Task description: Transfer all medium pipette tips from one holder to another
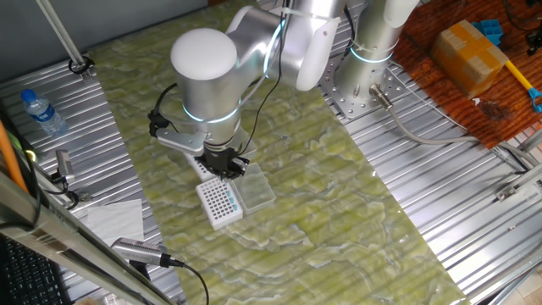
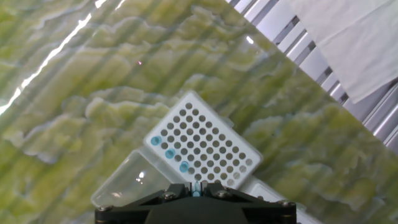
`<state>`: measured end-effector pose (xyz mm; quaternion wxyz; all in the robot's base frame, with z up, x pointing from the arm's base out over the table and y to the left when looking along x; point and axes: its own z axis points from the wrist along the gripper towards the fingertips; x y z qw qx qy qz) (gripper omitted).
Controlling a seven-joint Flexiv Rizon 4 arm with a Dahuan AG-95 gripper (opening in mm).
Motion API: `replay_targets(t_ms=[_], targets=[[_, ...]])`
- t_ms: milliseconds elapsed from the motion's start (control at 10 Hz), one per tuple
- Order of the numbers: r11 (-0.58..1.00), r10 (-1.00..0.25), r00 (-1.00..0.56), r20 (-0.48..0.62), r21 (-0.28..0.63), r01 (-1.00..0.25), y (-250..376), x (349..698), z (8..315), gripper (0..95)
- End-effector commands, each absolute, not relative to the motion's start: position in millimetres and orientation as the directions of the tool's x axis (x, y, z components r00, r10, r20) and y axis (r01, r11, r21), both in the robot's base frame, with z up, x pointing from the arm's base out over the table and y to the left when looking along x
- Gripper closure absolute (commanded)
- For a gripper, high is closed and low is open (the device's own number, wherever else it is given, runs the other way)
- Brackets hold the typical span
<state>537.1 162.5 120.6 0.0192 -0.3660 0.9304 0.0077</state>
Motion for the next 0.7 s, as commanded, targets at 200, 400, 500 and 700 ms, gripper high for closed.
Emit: replay_targets(t_ms=[200,400,500,700], targets=[[0.733,-0.68,-0.732,-0.041,-0.004,-0.68,164.1,536.5,118.3,95.0],[0.735,-0.678,-0.734,-0.043,-0.007,-0.678,165.9,536.6,116.7,95.0],[0.732,-0.681,-0.731,-0.044,-0.009,-0.681,166.0,536.8,116.2,95.0],[0.728,-0.685,-0.727,-0.047,-0.012,-0.685,165.8,537.1,115.5,95.0]])
